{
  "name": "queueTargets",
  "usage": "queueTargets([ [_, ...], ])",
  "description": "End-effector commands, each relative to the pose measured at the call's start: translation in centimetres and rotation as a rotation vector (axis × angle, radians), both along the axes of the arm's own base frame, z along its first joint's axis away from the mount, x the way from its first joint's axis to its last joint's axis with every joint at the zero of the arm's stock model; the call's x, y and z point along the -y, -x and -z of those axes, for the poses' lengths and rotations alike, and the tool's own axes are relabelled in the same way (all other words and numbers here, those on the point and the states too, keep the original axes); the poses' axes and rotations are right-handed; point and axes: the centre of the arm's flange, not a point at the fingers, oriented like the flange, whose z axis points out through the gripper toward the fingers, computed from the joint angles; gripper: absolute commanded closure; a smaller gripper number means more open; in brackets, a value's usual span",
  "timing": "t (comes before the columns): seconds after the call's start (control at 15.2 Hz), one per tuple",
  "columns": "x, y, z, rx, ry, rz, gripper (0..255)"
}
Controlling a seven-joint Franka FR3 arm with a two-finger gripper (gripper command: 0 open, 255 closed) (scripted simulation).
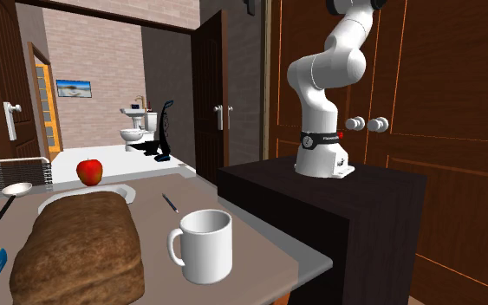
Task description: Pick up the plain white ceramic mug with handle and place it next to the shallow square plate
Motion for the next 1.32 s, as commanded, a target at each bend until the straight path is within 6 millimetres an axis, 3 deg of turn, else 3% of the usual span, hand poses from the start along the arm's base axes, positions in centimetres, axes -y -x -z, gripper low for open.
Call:
queueTargets([
  [0.0, 0.0, 0.0, 0.0, 0.000, 0.000, 0.000, 0],
  [1.25, -5.6, -9.3, 22.7, 0.009, 0.048, -0.008, 0],
])
